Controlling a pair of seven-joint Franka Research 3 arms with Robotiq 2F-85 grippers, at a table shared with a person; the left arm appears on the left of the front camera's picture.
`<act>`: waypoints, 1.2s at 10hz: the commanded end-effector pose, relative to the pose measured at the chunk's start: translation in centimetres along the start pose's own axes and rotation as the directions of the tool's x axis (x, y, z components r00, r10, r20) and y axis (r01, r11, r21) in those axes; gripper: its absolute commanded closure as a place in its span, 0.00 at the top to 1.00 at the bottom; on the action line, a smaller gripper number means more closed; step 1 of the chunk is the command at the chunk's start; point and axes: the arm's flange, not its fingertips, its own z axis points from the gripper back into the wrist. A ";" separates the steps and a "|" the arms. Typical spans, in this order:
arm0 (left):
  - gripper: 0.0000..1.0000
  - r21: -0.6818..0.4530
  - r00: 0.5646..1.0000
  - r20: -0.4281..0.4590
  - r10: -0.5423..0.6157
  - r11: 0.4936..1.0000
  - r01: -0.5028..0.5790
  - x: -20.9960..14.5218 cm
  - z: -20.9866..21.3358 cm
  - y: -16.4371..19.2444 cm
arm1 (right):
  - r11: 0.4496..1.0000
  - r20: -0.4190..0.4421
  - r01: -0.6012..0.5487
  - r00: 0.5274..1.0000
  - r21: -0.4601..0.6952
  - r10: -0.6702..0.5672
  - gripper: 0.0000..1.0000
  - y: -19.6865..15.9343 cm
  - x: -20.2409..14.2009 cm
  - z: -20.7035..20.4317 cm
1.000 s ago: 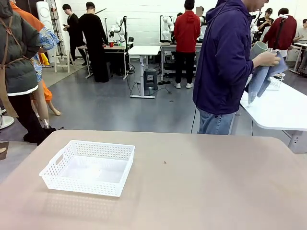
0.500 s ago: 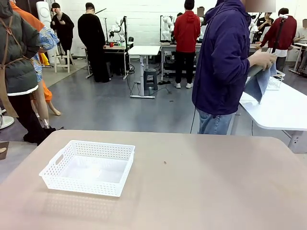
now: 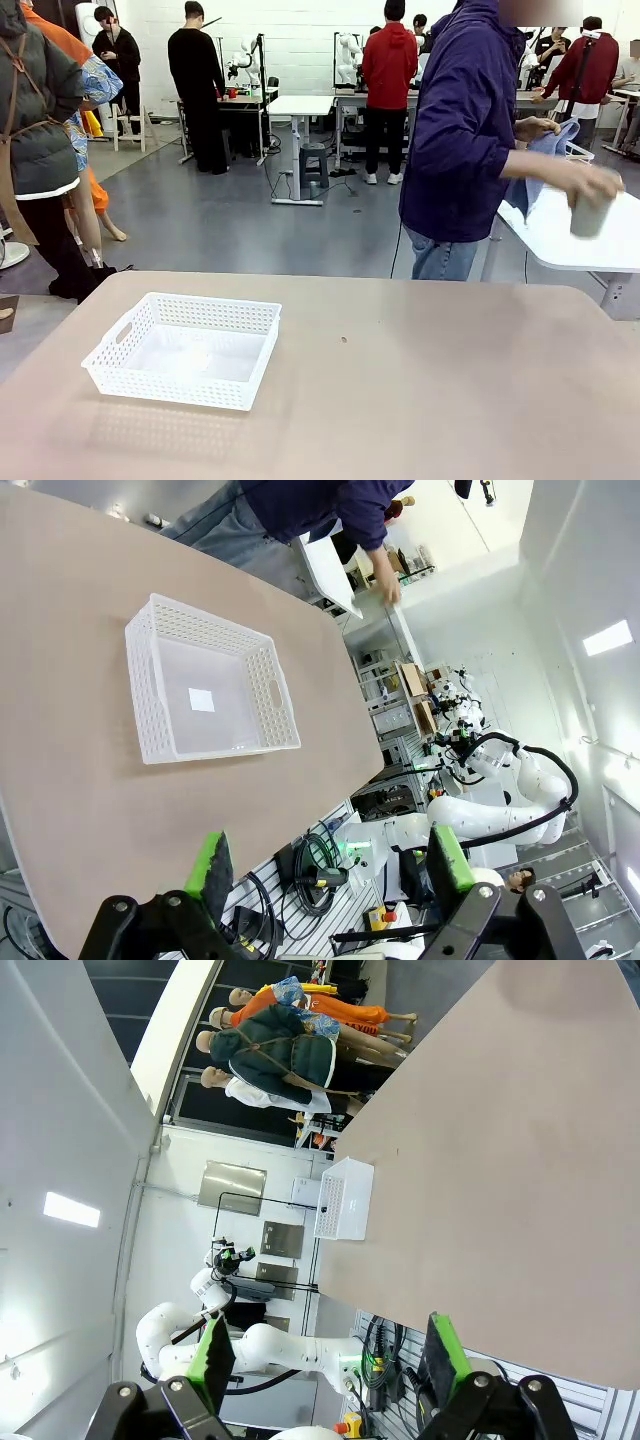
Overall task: Clean and organize the cups into the basket.
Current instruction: Pick up the Organizing basket and move it to the center of the table, then pick up the Reusable plastic cup from the right side of the table and place it inside the Organizing basket.
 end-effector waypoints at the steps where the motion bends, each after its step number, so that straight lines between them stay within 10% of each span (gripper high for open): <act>1: 1.00 -0.014 1.000 0.006 -0.015 1.000 0.015 0.0 0.2 0.1 | 1.000 -0.004 -0.001 1.000 0.008 0.001 1.00 -0.1 0.0 -0.1; 12: 1.00 -0.014 1.000 0.006 -0.015 1.000 0.015 0.0 0.2 0.1 | 1.000 -0.004 -0.001 1.000 0.008 0.001 1.00 -0.1 0.0 -0.1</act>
